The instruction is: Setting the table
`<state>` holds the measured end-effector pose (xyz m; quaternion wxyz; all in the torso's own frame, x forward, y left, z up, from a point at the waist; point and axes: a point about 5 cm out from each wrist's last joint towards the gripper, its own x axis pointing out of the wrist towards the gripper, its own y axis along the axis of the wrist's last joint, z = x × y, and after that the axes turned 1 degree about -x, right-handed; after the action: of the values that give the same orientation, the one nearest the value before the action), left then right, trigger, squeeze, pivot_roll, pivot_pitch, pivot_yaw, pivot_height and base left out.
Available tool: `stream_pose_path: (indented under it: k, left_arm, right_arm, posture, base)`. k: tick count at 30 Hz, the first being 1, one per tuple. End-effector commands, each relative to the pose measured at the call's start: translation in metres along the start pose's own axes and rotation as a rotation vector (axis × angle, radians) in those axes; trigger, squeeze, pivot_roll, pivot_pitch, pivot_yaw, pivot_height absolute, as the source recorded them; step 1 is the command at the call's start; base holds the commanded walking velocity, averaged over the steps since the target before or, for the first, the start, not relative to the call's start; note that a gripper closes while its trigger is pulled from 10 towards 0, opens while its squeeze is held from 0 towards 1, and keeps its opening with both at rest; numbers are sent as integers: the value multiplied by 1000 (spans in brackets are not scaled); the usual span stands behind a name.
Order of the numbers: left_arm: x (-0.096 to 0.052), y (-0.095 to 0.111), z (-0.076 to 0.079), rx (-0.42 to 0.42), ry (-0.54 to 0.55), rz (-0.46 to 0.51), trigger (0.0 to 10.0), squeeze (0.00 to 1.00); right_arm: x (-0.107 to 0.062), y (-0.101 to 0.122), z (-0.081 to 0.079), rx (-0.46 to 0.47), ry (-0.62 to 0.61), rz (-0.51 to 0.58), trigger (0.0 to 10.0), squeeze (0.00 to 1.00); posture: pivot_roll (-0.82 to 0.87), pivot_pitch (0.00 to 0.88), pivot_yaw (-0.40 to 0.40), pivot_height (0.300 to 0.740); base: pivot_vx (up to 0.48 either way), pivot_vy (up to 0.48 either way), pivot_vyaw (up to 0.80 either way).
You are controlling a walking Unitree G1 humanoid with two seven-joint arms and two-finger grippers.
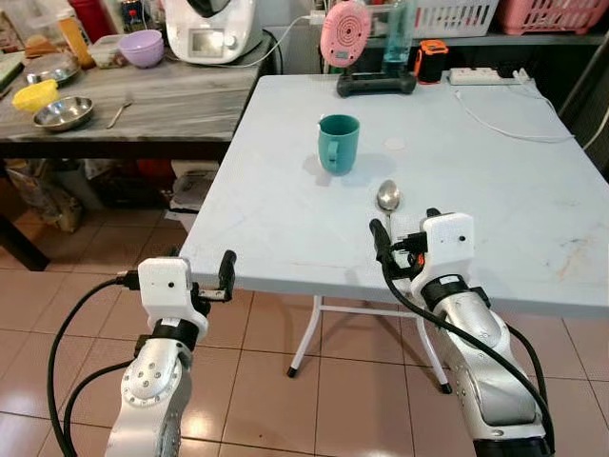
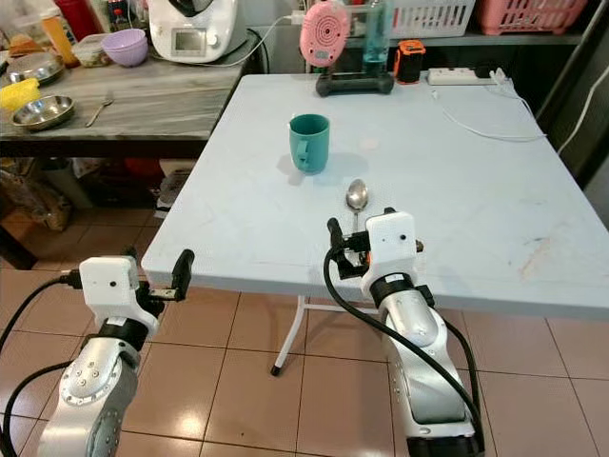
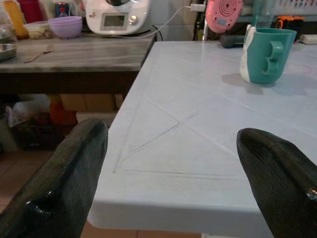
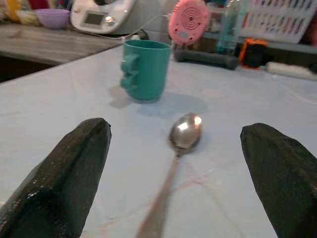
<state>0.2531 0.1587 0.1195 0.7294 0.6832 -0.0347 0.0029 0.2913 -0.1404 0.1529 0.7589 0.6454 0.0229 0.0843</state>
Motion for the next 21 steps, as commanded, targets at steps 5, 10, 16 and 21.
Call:
stream_pose_path:
  k: [5,10,16,21]
  left_arm:
    - [3,-1,-3,10,5,2,10000,0]
    - [4,-1,-2,11,3,4,10000,0]
    - [4,-1,-2,7,11,9,10000,0]
    - [6,-1,-1,-7,11,18,10000,0]
  right_arm:
    - [0,-3,-3,67,-1,-10,10000,0]
    - [1,-3,-3,47,-7,-6,10000,0]
    - [1,-6,-3,34,12,-31,10000,0]
    - [4,-11,2,46,3,-56,10000,0]
  posture:
    - [-107,75,107,740]
    - [-108,74,103,740]
    - [-105,75,89,740]
    - [-105,73,86,740]
  base:
    - [0,0,0]
    - [0,0,0]
    - [0,0,0]
    - [0,0,0]
